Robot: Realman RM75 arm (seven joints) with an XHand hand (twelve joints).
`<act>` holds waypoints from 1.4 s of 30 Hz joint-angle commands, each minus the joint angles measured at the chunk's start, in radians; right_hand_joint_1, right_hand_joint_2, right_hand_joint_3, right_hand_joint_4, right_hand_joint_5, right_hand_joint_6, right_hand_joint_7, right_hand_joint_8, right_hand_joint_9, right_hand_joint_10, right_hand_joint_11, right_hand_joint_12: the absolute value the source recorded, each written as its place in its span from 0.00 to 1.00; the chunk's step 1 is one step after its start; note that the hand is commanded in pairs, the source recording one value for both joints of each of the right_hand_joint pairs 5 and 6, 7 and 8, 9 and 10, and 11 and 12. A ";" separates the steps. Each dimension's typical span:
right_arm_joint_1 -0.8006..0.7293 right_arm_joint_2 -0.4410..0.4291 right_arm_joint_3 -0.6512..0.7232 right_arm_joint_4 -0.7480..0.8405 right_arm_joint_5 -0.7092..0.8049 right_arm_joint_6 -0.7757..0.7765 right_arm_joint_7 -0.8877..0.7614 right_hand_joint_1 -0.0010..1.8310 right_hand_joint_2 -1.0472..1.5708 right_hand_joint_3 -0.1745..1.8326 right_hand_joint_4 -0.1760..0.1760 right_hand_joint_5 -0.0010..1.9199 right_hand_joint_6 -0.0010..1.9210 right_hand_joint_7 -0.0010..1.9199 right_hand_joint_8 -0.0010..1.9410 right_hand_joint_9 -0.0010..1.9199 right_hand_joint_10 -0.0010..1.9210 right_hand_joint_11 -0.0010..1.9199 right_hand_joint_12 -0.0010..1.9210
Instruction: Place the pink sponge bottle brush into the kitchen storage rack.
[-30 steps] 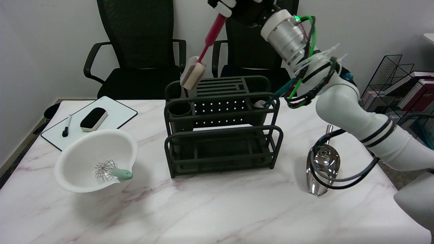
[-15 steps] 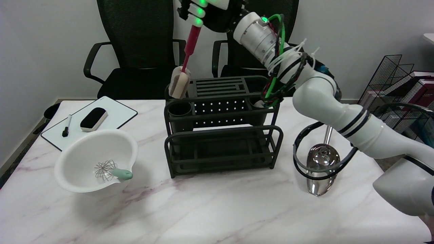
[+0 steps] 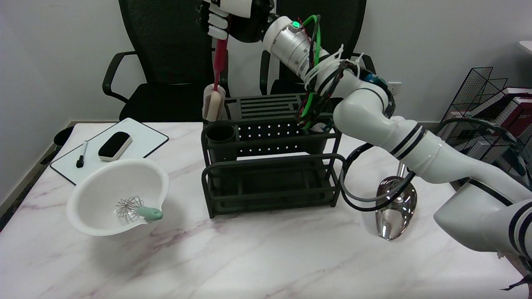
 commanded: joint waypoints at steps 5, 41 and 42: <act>0.067 -0.078 -0.038 -0.147 -0.117 -0.002 0.006 0.67 0.90 0.33 0.50 1.00 1.00 1.00 0.99 1.00 1.00 0.98 0.98; -0.073 -0.053 -0.026 -0.153 -0.095 0.062 0.015 0.67 0.91 0.32 0.50 1.00 1.00 1.00 0.99 1.00 1.00 0.98 0.98; -0.074 -0.053 -0.027 -0.153 -0.095 0.062 0.019 0.67 0.91 0.32 0.50 1.00 1.00 1.00 0.99 1.00 1.00 0.98 0.98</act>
